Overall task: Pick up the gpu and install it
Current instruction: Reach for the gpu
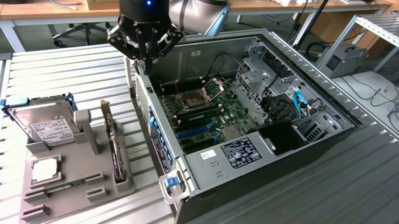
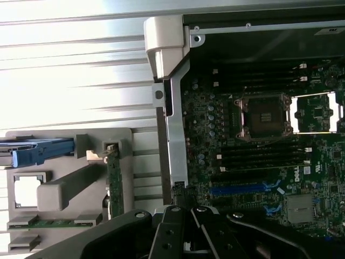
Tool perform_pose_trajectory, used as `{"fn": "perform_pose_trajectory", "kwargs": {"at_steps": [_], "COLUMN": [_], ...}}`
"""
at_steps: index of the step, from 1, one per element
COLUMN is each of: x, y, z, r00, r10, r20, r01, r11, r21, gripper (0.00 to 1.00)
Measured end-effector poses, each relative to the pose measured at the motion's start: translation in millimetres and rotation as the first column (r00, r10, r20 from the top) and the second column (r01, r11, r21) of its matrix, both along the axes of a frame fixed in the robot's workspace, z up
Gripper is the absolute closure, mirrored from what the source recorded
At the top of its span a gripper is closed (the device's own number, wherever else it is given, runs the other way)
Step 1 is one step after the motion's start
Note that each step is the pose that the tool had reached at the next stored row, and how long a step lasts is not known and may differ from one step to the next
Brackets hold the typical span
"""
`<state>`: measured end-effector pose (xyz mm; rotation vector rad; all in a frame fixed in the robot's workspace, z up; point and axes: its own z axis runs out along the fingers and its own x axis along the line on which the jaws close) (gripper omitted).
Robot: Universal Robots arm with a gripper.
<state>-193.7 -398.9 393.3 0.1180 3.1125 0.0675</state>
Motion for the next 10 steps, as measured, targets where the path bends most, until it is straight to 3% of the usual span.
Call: {"fn": "perform_pose_trajectory", "kwargs": {"at_steps": [10], "x": [-4.2], "y": [0.0], "z": [0.0], "r00": [1.0000], "r10": [0.000], "r20": [0.0000], "r01": [0.000], "r11": [1.0000], "r21": [0.0001], "gripper": [0.89]}}
